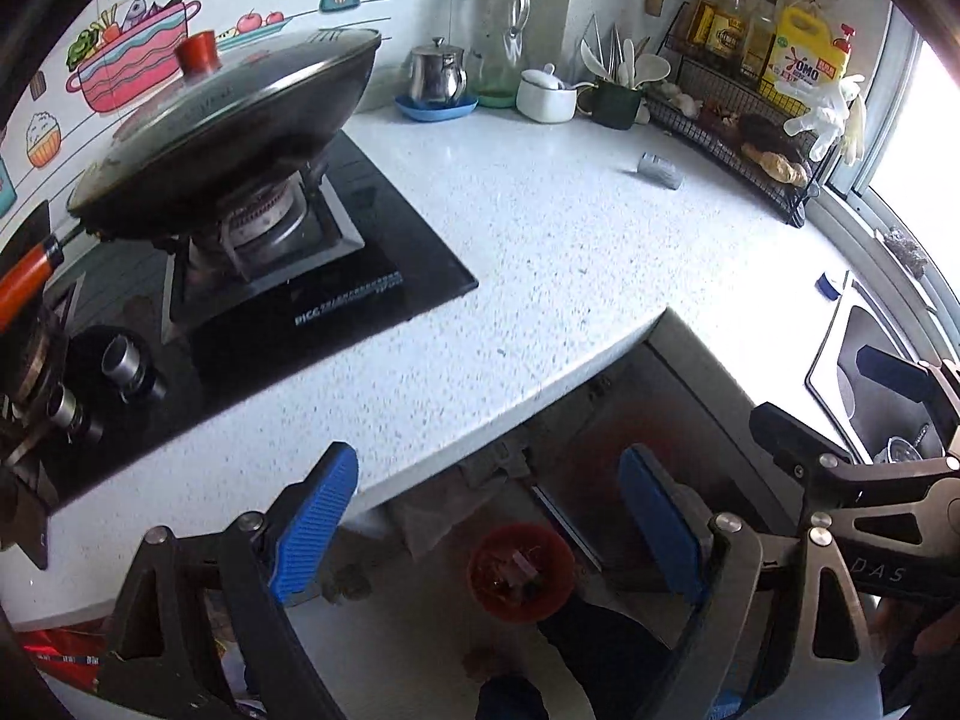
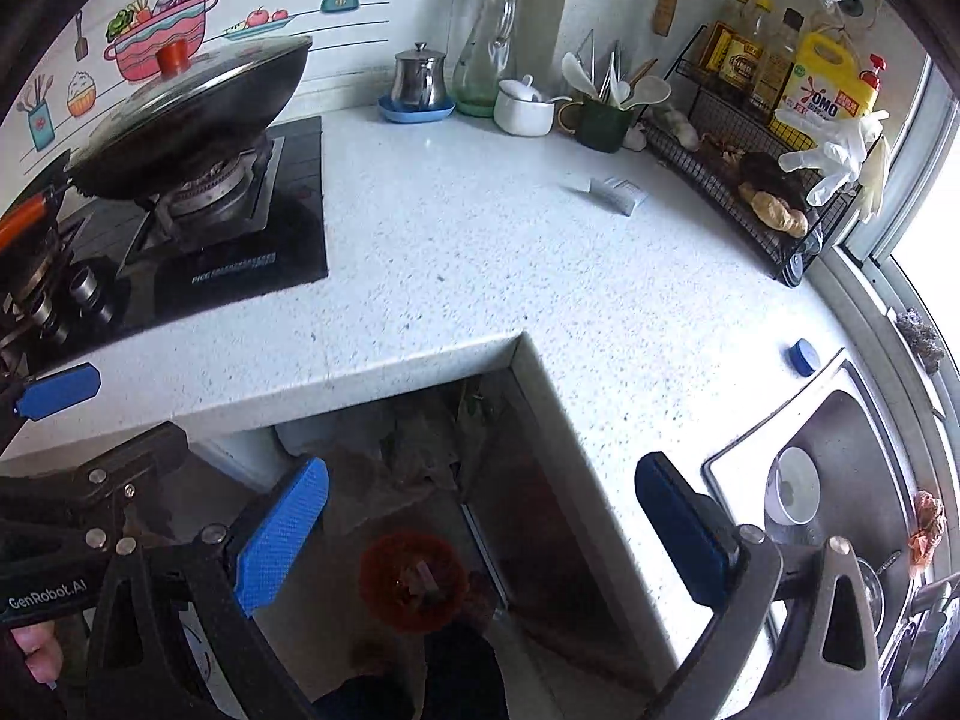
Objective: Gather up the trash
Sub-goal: 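Raise both tools back up to the counter, then grasp the flat white sachet on the counter with the right tool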
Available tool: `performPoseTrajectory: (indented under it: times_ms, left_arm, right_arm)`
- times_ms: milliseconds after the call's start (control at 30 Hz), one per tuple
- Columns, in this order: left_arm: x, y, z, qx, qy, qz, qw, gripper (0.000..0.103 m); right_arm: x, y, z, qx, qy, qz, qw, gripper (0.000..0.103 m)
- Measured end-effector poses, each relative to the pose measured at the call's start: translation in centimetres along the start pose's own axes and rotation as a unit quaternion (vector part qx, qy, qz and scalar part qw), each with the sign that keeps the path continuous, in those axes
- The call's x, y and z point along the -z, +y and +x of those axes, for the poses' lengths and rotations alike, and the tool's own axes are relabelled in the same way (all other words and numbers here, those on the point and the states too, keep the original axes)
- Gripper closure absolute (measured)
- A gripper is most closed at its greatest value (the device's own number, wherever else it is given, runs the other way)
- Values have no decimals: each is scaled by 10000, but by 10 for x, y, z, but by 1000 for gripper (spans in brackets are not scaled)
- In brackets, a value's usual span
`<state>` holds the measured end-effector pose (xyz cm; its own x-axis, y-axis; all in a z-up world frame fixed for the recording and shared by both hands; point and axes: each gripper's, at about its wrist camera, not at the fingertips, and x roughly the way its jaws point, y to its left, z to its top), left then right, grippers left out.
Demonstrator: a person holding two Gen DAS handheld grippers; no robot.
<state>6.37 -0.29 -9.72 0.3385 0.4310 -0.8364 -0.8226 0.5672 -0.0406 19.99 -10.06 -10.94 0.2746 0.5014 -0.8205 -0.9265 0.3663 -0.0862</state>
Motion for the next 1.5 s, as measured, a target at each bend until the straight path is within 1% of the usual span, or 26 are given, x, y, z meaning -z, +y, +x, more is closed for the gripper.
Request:
performPoseTrajectory:
  times_ms: [167,233,367,467,667,767,900,1000,1100,1233,1367,1500]
  left_arm:
    - [-43,-15,14,12,-95,127,9999,8]
    - [-63,-22,23,-14,-120,153,9998,7]
    - [-99,-38,43,-16,-143,208,9997,1]
    - [-131,-54,63,33,-96,287,9995,1]
    - [-197,-97,99,-6,-55,690,9976,1]
    - [-221,-118,116,13,-3,896,9960,1]
    - [-251,-143,146,179,186,1136,9932,1]
    - [-268,-160,172,387,439,1276,9901,1]
    - [-279,-176,197,505,657,1390,9868,1]
    - [-284,-186,217,383,757,1335,9874,1]
    - [-286,-175,230,208,892,975,9910,1]
    - [-284,-149,240,22,1025,594,9930,1]
  right_arm:
    - [-35,-26,3,106,-137,92,9998,1]
    - [-48,-37,9,128,-154,143,9997,1]
    - [-72,-63,26,239,-162,289,9992,1]
    - [-91,-87,38,279,-157,381,9988,1]
    - [-126,-137,65,295,-96,760,9966,1]
    - [-139,-159,78,324,-23,954,9949,1]
    - [-150,-185,95,367,69,1152,9926,1]
    - [-155,-204,109,417,181,1268,9909,1]
    - [-157,-220,125,461,322,1352,9892,1]
    - [-161,-231,146,282,494,1282,9901,1]
    - [-175,-225,163,58,579,931,9940,1]
    - [-191,-206,180,-260,624,466,9966,1]
